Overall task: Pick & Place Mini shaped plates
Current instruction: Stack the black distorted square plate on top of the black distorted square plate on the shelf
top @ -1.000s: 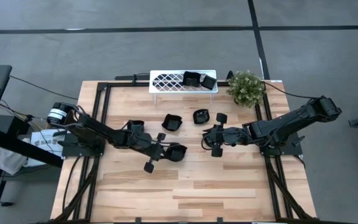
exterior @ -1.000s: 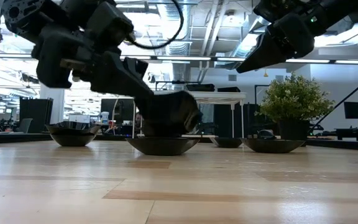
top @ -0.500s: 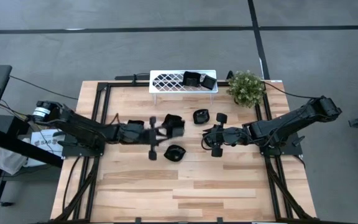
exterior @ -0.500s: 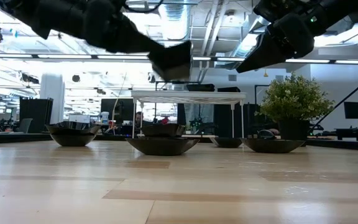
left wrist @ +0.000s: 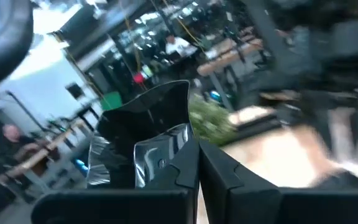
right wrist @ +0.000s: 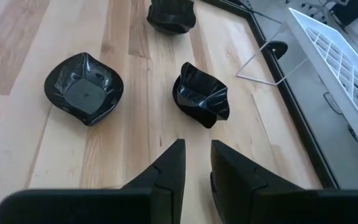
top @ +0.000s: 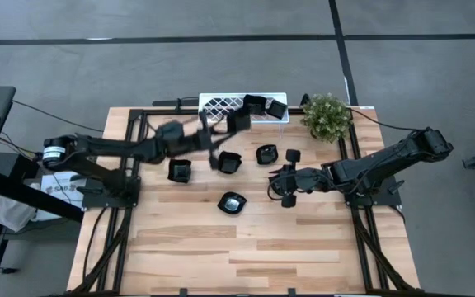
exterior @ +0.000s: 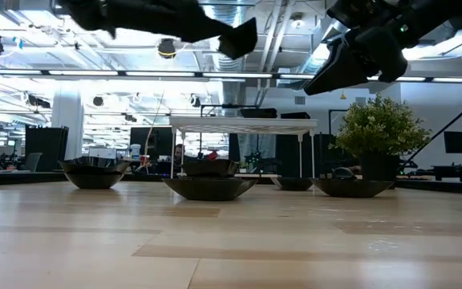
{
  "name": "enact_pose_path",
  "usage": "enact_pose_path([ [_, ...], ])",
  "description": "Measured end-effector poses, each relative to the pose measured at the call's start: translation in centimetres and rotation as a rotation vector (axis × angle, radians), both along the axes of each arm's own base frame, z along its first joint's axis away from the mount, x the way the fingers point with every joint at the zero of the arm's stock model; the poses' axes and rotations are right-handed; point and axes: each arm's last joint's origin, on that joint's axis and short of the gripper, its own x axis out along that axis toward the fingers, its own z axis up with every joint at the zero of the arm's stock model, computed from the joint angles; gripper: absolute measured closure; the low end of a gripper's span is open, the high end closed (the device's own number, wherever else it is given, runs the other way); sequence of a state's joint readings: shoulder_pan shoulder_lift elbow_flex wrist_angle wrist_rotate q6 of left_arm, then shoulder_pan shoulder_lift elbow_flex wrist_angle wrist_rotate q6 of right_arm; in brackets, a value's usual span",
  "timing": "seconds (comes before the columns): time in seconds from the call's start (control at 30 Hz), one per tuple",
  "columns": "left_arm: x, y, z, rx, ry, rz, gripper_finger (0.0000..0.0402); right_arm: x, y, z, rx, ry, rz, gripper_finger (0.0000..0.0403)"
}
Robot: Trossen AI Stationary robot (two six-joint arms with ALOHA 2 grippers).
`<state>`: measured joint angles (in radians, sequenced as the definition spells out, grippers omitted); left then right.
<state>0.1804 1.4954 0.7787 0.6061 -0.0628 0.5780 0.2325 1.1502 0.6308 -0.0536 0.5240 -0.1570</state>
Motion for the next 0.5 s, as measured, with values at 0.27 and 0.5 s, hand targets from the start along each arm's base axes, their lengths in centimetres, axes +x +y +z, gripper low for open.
enact_pose_path([
  [0.27, 4.2, 6.3, 0.5, -0.009, 0.014, -0.012, 0.0392, -0.2, 0.0, -0.2, -0.016, 0.035, 0.005, 0.0331],
  [0.5, 5.2, 9.4, -2.2, 0.021, 0.095, 0.044, 0.0391, -0.3, -0.1, -0.5, -0.023, 0.065, 0.005, 0.0331],
])
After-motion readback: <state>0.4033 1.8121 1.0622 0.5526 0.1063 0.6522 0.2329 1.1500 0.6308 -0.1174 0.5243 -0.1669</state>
